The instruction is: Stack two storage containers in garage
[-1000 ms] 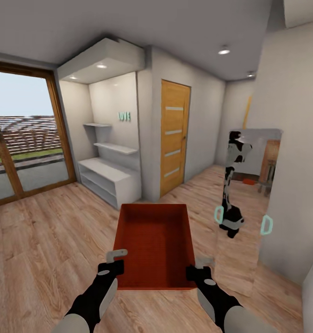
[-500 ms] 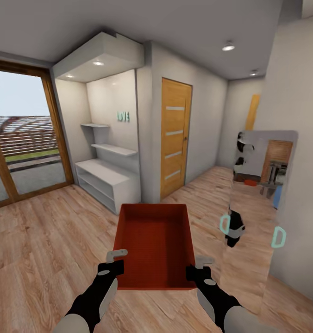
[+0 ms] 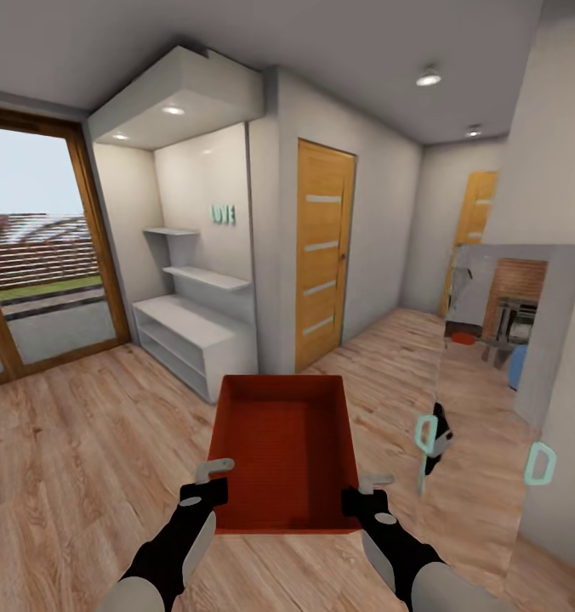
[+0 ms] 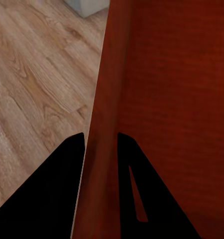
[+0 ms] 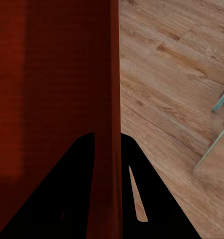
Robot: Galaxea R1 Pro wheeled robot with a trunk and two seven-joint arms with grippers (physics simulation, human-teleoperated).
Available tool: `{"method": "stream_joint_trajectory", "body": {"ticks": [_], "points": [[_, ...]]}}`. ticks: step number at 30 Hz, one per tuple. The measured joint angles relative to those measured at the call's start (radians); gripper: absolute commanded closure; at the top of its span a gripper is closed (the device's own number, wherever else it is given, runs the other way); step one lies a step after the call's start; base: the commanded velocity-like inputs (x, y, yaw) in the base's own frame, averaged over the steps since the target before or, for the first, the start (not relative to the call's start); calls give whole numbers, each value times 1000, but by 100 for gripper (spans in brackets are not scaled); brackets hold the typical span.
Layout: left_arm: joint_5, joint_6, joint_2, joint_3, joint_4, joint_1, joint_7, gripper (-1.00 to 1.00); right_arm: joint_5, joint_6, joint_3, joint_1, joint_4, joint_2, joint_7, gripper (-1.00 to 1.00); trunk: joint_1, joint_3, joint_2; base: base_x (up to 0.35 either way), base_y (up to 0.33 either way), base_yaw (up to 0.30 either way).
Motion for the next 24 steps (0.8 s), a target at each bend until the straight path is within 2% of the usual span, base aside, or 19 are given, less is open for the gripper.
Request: {"method": "stream_joint_trajectory", "body": {"ticks": [9,24], "points": [[-1,4,0,2,0,0,0,100,0,4,-1,0,0,0,0,100,0,0,0,322,7,0],[-2,5,0,2,-2,0,0,100,0,4,-1,0,0,0,1,100,0,0,0,322,67,0]]}}
